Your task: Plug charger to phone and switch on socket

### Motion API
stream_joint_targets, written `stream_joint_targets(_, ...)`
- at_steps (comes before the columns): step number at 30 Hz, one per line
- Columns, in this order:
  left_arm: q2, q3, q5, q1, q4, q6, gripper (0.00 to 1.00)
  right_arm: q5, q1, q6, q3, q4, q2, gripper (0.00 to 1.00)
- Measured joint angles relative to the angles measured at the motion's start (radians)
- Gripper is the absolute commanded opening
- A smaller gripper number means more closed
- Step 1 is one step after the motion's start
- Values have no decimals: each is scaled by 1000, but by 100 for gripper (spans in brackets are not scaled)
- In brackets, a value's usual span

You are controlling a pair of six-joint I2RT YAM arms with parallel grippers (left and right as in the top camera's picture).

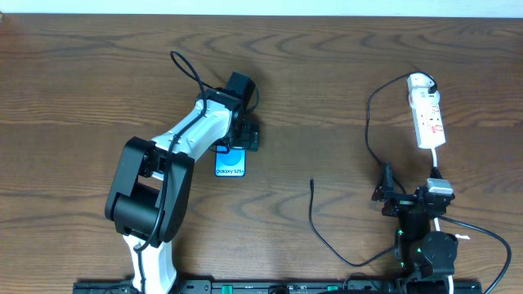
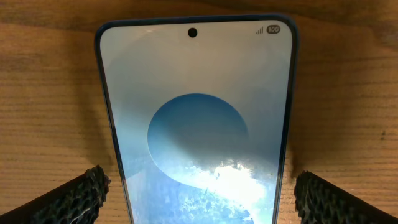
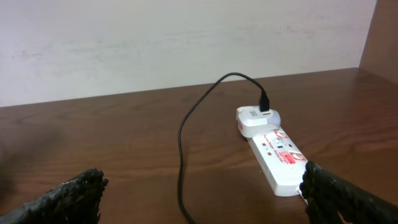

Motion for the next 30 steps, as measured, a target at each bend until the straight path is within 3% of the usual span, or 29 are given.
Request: stream_joint_targets(30,0,-29,2,0,33,0,98,0,0,0,0,0,0,99)
